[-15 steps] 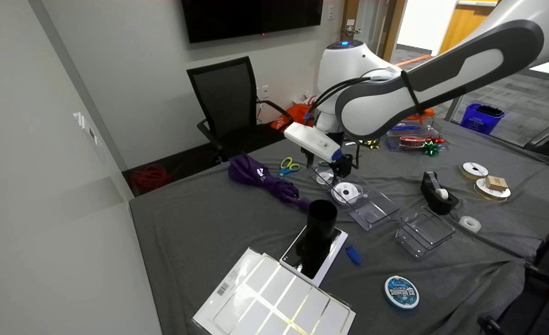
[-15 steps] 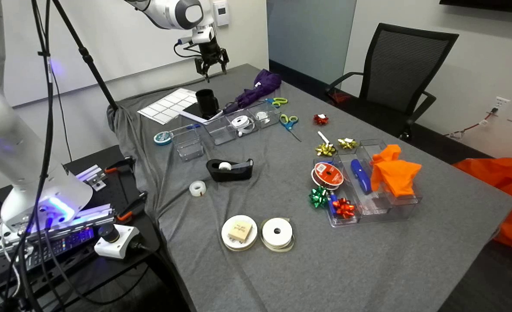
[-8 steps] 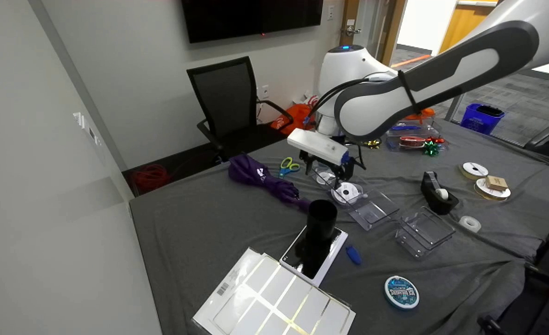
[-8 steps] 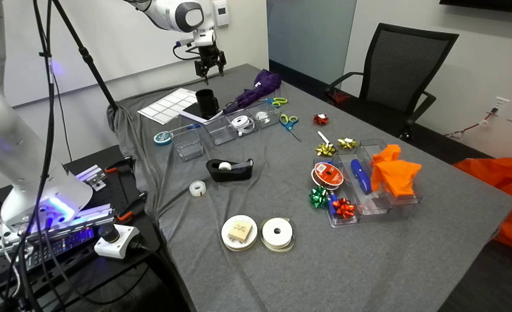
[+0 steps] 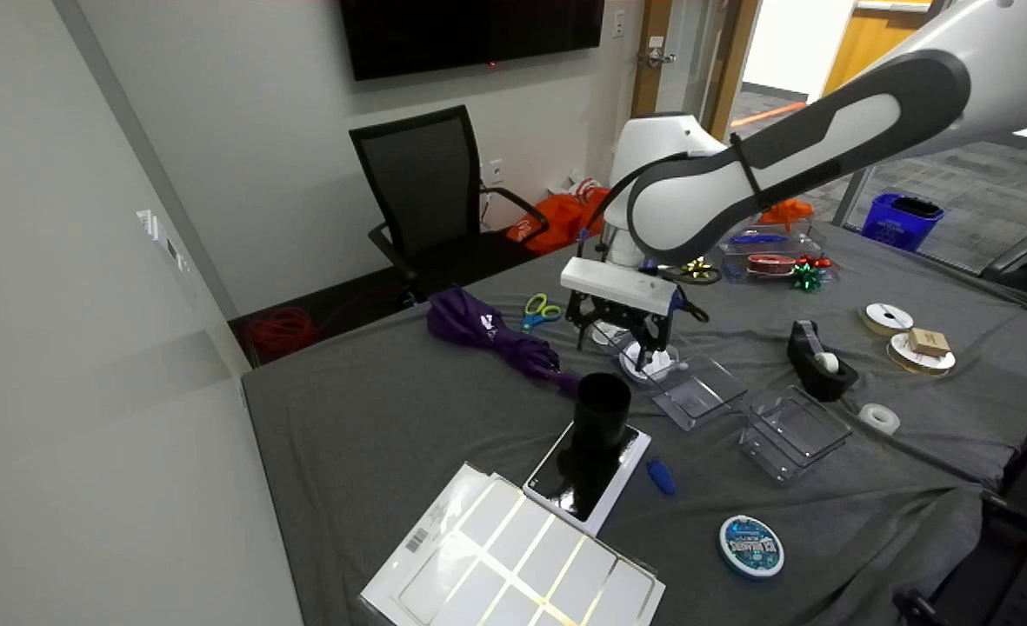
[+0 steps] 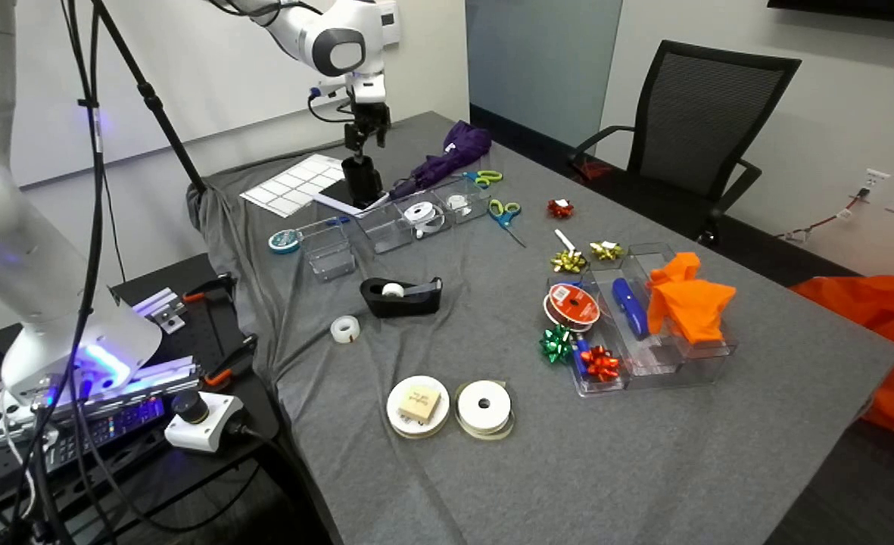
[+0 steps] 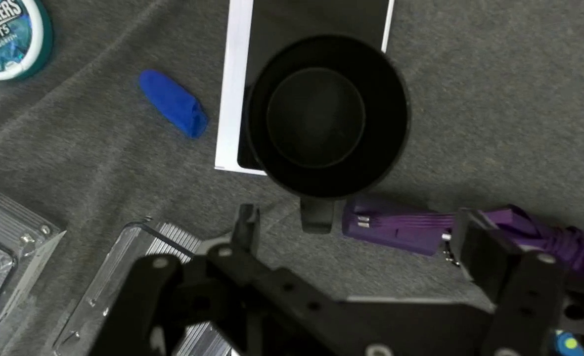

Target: Put the black mug on the right side of the table.

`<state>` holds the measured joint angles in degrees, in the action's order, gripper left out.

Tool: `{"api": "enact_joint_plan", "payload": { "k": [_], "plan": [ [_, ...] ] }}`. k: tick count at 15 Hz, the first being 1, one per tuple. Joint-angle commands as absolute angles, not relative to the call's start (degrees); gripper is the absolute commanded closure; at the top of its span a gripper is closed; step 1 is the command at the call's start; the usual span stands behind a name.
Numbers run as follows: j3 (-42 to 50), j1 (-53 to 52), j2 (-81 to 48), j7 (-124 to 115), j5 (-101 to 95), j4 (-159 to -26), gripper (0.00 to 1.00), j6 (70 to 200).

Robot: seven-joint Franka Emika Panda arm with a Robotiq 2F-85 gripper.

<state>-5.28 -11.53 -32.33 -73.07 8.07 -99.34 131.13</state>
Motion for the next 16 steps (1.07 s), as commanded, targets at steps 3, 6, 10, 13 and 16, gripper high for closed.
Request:
{"api": "enact_joint_plan", "payload": {
  "k": [3, 6, 10, 13, 16],
  "plan": [
    [-5.8, -10.1, -34.0, -65.8, 13.8, -101.7, 0.00, 133.1],
    [-5.3, -10.6, -34.9, -65.4, 14.6, -102.7, 0.00, 134.0],
    [-5.0, -10.7, -35.7, -66.4, 15.3, -103.7, 0.00, 137.6],
    [-4.8, -10.8, -36.5, -66.6, 16.1, -103.6, 0.00, 139.2],
    [-5.0, -10.8, -37.7, -66.3, 16.3, -103.0, 0.00, 139.3]
  ]
}}
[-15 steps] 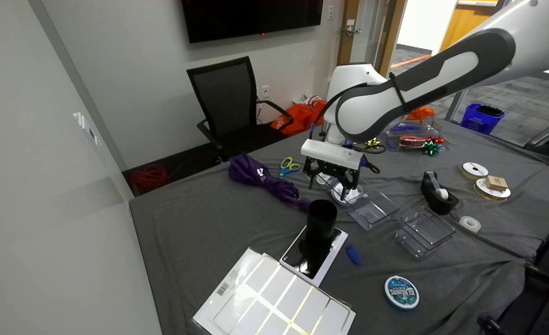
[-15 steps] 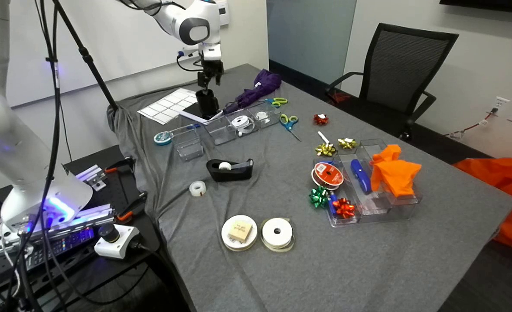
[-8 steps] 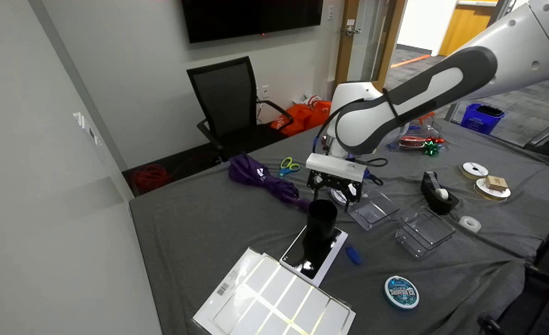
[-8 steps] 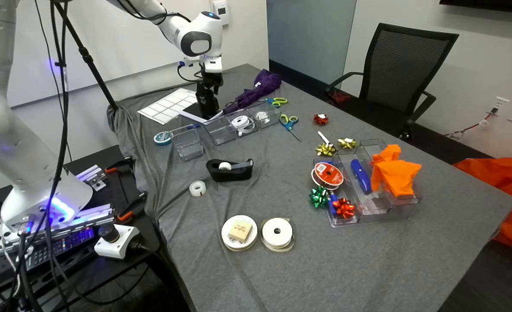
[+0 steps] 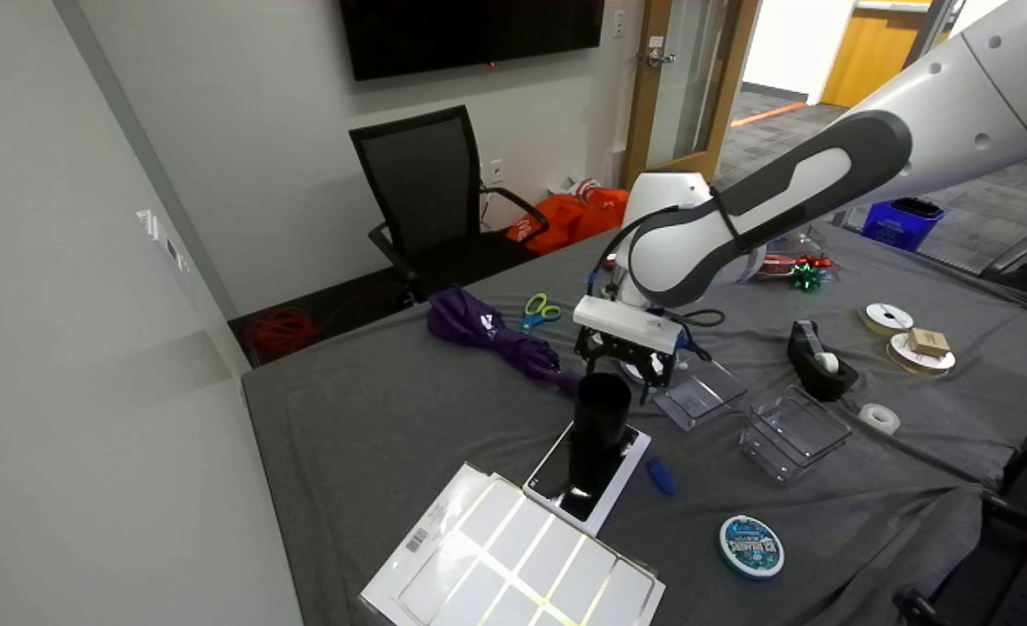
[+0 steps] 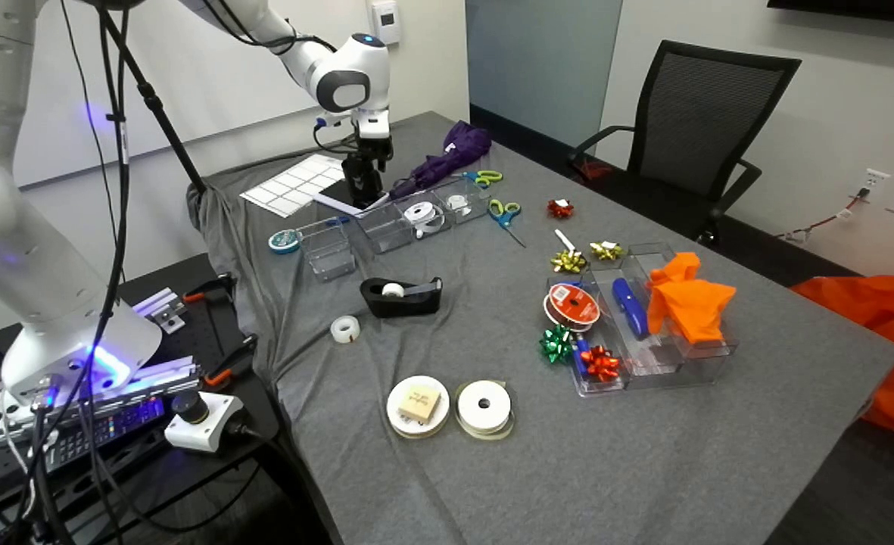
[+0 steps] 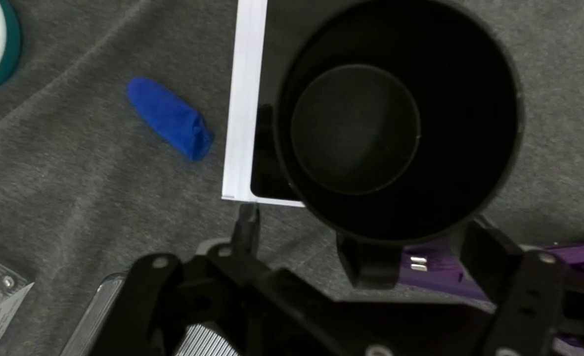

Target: Put the black mug on the right side of the table.

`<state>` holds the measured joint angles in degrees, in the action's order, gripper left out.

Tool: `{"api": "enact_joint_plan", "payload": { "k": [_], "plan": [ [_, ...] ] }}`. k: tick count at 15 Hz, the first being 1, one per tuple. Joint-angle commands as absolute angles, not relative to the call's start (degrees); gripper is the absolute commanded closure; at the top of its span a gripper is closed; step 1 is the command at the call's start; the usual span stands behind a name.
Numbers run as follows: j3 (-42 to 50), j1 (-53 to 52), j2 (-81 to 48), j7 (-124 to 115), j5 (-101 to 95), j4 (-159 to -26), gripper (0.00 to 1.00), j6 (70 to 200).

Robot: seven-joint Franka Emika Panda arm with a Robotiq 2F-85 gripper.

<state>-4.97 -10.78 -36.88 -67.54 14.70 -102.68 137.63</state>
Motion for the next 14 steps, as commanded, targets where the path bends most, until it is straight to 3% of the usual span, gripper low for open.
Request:
{"api": "enact_joint_plan", "payload": {
  "k": [1, 3, 4, 6, 14],
  "plan": [
    [-4.8, -11.0, -38.2, -66.7, 16.2, -102.7, 0.00, 139.3],
    [-4.8, -11.1, -38.9, -66.9, 16.3, -102.3, 0.00, 139.3],
    [-4.8, -11.1, -39.2, -67.0, 16.4, -102.2, 0.25, 139.3],
    [-4.7, -11.2, -39.6, -67.4, 16.4, -102.1, 0.33, 139.5],
    [-4.4, -11.1, -40.4, -68.1, 16.3, -101.5, 0.91, 140.6]
  ]
}}
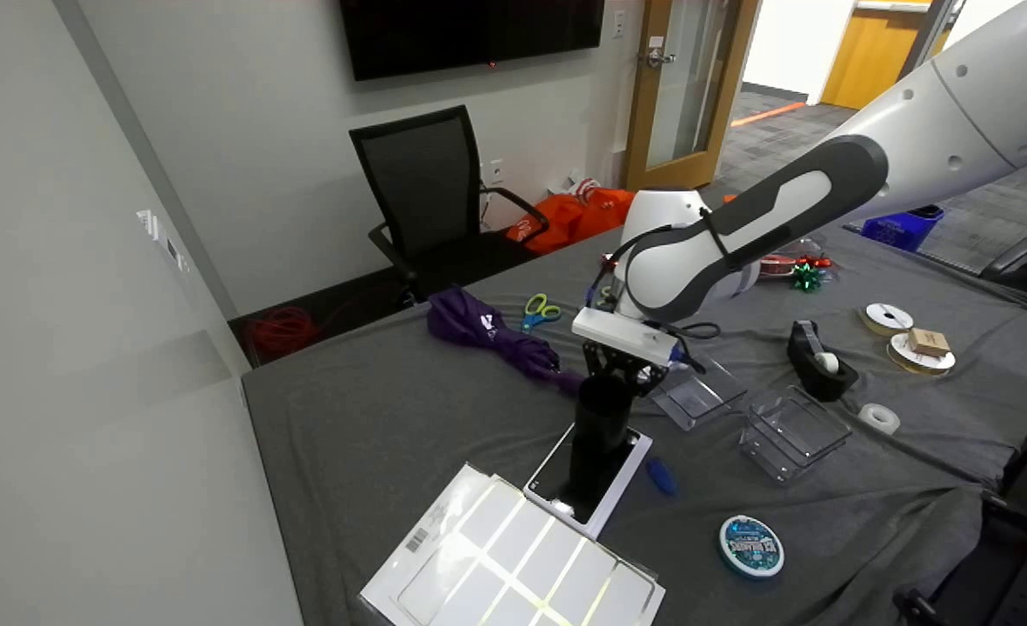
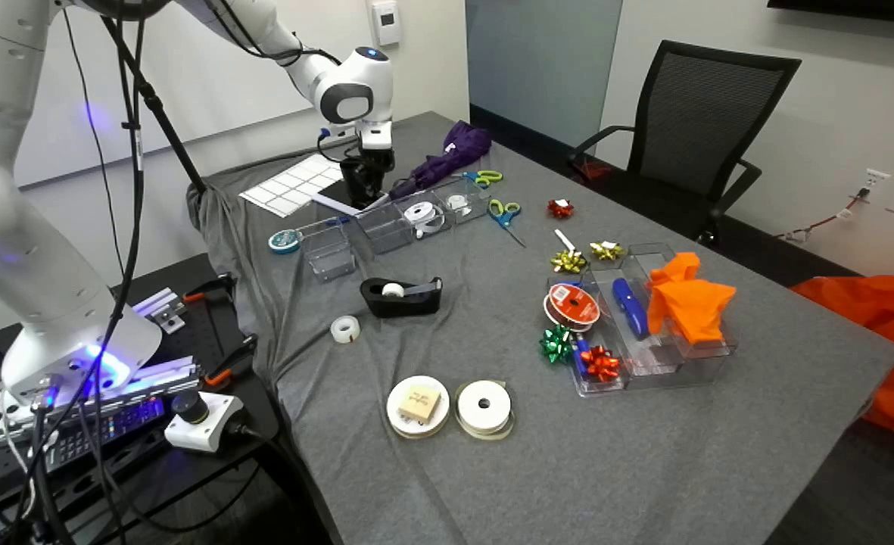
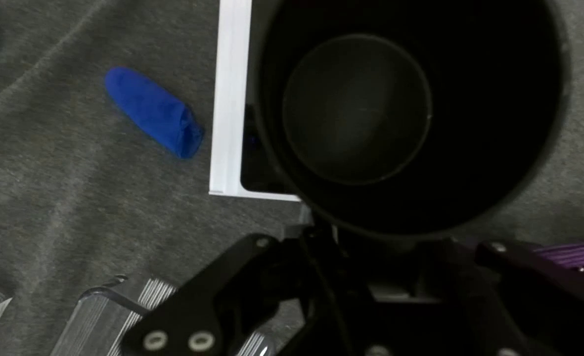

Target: Put the black mug on the right side of the table.

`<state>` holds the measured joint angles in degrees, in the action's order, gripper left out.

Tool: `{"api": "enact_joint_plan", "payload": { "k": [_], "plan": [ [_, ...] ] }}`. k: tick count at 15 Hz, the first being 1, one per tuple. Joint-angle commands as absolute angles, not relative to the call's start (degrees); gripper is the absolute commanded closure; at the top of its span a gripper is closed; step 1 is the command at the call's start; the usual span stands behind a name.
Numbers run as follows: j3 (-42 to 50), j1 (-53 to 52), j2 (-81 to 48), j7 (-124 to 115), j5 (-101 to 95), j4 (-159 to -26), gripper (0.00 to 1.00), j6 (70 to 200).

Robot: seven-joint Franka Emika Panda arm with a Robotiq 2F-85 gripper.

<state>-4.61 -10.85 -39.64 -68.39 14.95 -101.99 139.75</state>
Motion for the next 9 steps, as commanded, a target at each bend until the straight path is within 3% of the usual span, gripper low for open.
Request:
{"api": "enact_joint_plan", "payload": {
  "k": [1, 9],
  "plan": [
    [-4.3, -11.2, -40.4, -68.2, 16.2, -101.5, 0.97, 140.6],
    [-5.1, -10.7, -37.4, -66.2, 16.5, -104.3, 0.95, 140.6]
  ]
}}
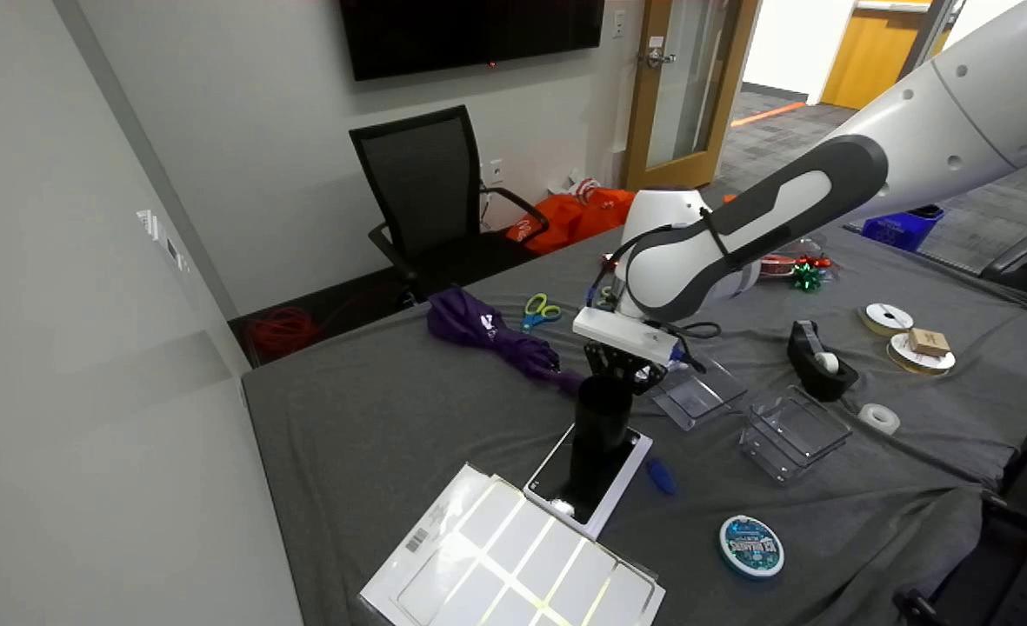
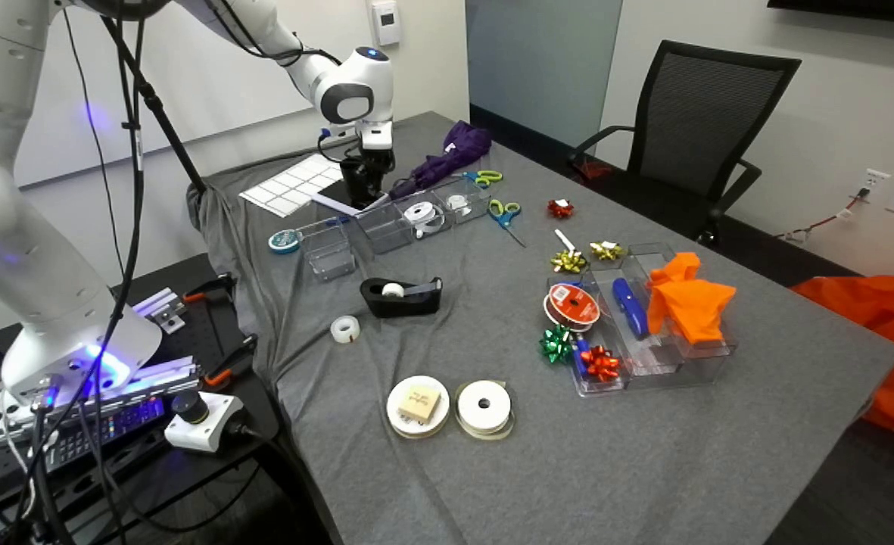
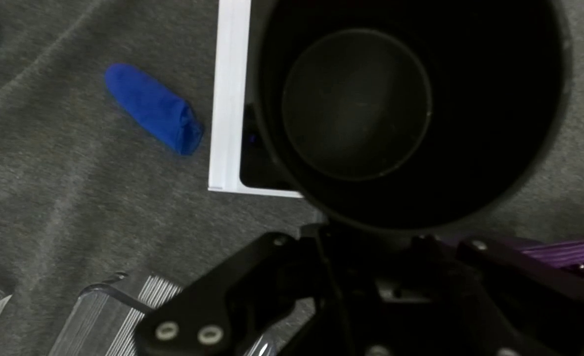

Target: Put the black mug on the right side of the table.

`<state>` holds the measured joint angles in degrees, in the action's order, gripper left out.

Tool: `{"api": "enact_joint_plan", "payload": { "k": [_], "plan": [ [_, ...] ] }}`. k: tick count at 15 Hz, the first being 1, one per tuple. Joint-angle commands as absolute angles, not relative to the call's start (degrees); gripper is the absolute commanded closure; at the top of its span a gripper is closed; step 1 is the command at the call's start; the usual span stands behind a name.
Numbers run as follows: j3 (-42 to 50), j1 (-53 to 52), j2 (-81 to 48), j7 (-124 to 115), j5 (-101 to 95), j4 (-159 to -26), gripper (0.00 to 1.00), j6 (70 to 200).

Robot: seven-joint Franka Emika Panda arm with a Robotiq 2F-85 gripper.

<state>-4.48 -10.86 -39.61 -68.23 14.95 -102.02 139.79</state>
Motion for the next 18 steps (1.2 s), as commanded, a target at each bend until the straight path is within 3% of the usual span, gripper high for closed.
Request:
{"api": "enact_joint_plan", "payload": {
  "k": [1, 11, 18],
  "plan": [
    [-5.5, -10.3, -36.5, -65.5, 16.9, -105.0, 0.95, 140.7],
    [-6.4, -7.8, -28.2, -58.8, 20.6, -109.0, 0.95, 138.3],
    [-4.6, -2.8, -21.7, -52.6, 23.0, -109.6, 0.95, 129.1]
  ]
}}
